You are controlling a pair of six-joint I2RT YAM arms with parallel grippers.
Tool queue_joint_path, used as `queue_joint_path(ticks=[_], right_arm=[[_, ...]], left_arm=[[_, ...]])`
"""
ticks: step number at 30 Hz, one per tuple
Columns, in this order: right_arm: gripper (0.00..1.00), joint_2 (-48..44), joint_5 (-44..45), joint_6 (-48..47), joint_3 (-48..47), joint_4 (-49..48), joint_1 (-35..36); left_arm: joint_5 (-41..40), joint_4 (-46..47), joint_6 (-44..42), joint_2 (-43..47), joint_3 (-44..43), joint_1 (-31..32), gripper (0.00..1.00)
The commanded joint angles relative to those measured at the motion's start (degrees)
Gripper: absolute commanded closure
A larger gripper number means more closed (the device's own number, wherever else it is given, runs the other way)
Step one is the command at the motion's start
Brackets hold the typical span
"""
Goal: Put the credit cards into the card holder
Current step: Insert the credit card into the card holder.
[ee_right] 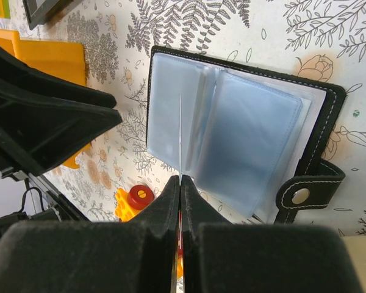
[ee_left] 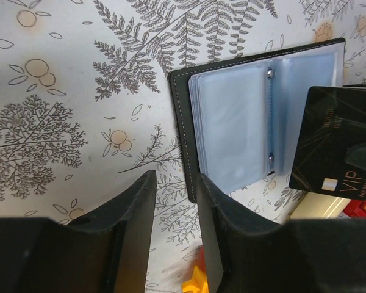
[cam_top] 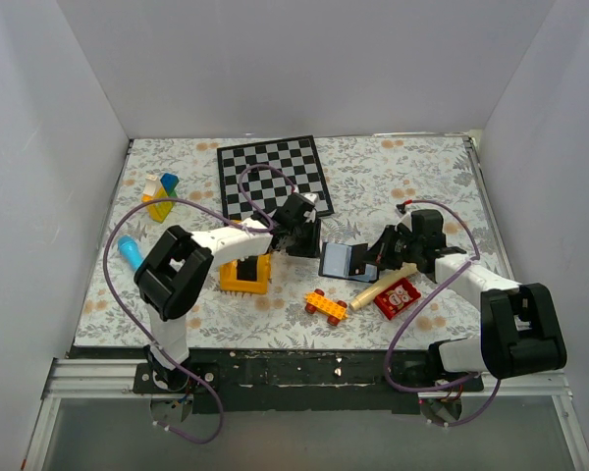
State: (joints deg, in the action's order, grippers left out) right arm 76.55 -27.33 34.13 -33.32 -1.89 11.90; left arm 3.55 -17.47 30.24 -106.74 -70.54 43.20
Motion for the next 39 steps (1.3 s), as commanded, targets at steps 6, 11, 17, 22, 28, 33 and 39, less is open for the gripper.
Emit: queue_joint_path(ticks=[6,11,17,22,28,33,39], right_arm=[[0.99,2.7,-3.1,2.4,-1.0,-3.9,-1.9],[0.99,5.1,-3.1,3.0,-2.1,-3.1,-2.1],[0.99,6.5,-3.4,3.1,-2.9,-2.8,-2.1],[0.99,7.6,-4.2,3.2,-3.9,-2.8,-2.1],[0.99,8.7,-4.0,2.7,-4.2,-2.6,-2.1],[0.99,10.1,-4.3,2.6,-4.4,-2.9,-2.1],[0.99,11.2,-4.9,2.9,-4.6,-3.8,-2.1]], left_arm=[[3.2,4.5,-0.4,-1.3,1.0,-0.1,0.69],[4.3,4.8,0.1,-3.2,1.0,0.0,0.71],[5.1,6.8,0.7,-3.9,2.8,0.3,0.75],[5.8,7.8,1.0,-4.6,2.9,0.7,0.76],[5.9,8.2,1.2,-5.1,3.0,0.9,0.77],[6.3,8.2,1.3,-5.4,3.0,1.1,0.77],[6.3,8.2,1.0,-5.8,2.6,1.1,0.78]])
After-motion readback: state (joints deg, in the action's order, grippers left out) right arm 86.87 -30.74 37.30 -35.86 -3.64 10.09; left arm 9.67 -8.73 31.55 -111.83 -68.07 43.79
